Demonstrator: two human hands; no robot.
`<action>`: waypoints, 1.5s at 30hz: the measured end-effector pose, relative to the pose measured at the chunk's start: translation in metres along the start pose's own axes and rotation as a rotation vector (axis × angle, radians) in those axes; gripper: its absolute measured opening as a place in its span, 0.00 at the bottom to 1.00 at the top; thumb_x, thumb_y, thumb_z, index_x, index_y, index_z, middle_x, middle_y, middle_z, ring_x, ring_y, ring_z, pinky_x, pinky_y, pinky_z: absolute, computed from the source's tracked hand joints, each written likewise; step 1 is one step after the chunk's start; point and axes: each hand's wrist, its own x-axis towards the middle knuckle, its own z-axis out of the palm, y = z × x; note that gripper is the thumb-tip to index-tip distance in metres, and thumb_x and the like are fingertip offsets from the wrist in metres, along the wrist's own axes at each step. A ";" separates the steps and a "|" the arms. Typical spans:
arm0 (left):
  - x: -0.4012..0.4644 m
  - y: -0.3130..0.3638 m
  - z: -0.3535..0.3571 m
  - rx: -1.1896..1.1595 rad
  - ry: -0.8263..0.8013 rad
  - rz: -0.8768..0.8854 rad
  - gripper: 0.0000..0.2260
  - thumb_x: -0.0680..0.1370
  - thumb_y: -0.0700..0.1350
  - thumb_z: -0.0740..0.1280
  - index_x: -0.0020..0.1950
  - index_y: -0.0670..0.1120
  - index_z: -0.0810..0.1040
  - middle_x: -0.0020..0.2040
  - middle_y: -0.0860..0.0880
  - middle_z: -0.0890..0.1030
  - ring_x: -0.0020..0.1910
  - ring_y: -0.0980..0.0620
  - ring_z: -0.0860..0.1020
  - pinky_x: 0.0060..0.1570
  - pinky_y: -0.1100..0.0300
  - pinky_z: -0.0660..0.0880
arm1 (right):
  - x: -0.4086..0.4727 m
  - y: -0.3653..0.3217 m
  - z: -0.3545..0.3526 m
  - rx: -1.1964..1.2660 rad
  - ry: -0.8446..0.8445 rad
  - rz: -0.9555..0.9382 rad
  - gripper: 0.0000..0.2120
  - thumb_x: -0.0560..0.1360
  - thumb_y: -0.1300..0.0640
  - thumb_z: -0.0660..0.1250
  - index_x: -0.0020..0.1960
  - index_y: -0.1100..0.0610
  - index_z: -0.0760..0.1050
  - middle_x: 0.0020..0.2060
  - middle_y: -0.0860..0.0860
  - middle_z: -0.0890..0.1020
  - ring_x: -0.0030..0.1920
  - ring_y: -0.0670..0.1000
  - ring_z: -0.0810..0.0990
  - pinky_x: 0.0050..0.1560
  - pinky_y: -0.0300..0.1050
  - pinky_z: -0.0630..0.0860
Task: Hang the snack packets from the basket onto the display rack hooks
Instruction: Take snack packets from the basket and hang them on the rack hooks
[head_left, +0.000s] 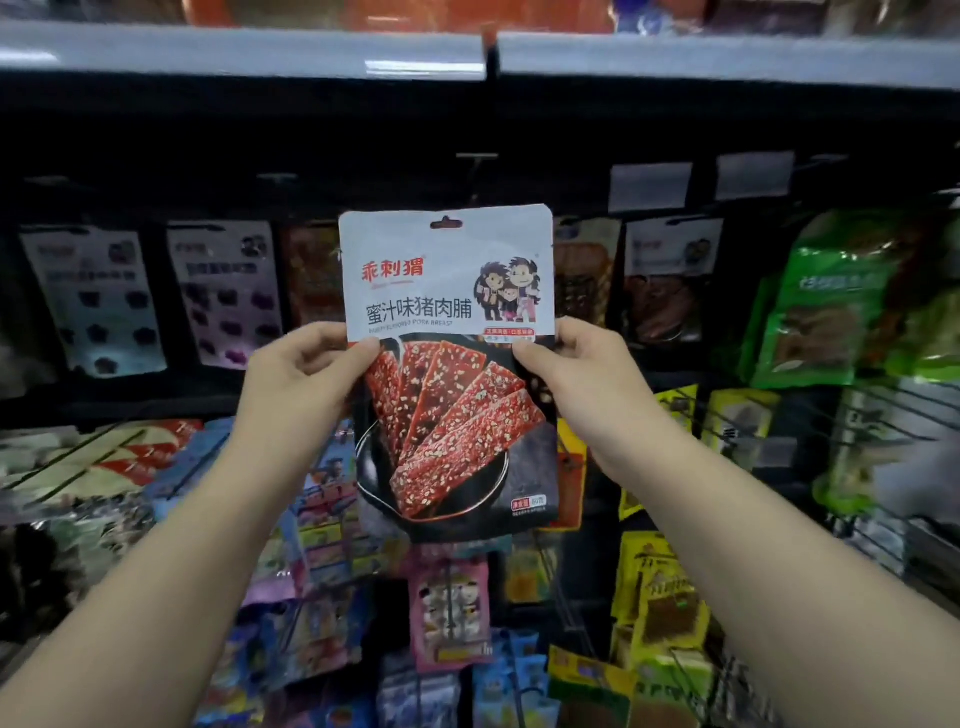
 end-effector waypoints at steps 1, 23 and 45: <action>0.002 0.001 0.021 0.001 -0.004 -0.001 0.04 0.78 0.41 0.68 0.44 0.49 0.80 0.33 0.57 0.84 0.30 0.64 0.79 0.33 0.68 0.77 | 0.005 0.003 -0.019 -0.010 0.015 -0.003 0.06 0.79 0.58 0.64 0.46 0.50 0.78 0.41 0.47 0.83 0.38 0.45 0.80 0.37 0.40 0.73; 0.066 -0.022 0.380 0.122 -0.068 -0.102 0.07 0.77 0.47 0.69 0.42 0.47 0.83 0.32 0.53 0.82 0.28 0.61 0.74 0.34 0.60 0.71 | 0.116 0.106 -0.331 -0.017 0.197 0.119 0.06 0.78 0.59 0.64 0.49 0.56 0.80 0.42 0.52 0.85 0.43 0.51 0.82 0.42 0.45 0.78; 0.090 -0.040 0.417 0.172 -0.054 0.006 0.13 0.77 0.50 0.68 0.40 0.42 0.81 0.39 0.36 0.81 0.32 0.49 0.73 0.36 0.55 0.69 | 0.158 0.123 -0.363 -0.021 0.165 0.119 0.06 0.79 0.57 0.64 0.46 0.54 0.79 0.42 0.53 0.85 0.44 0.54 0.83 0.46 0.50 0.77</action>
